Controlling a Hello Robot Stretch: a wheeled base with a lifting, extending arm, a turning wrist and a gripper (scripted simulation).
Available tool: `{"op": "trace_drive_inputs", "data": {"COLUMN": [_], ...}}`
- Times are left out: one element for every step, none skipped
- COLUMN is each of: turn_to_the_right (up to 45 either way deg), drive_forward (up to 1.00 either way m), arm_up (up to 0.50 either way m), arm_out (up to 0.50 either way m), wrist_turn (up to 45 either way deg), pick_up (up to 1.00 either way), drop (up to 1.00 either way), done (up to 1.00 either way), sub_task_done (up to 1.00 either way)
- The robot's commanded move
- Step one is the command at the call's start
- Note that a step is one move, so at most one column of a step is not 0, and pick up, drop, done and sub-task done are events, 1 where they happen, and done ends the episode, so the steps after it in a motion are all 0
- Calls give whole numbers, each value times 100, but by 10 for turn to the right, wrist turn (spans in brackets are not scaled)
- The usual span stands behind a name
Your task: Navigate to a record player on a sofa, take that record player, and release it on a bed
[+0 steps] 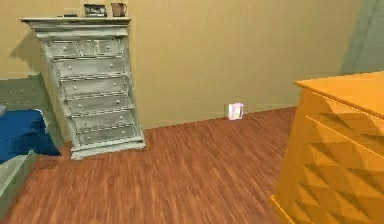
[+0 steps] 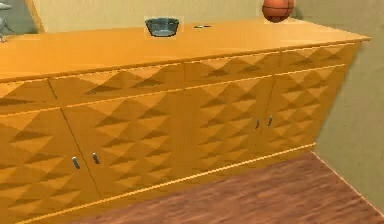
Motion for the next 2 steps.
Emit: {"op": "trace_drive_inputs", "data": {"turn_to_the_right": [0,120], "drive_forward": [100,0], "arm_up": [0,0], "arm_out": [0,0], "wrist_turn": [0,0], "pick_up": [0,0], "drop": [0,0], "done": [0,0], "sub_task_done": [0,0]}}
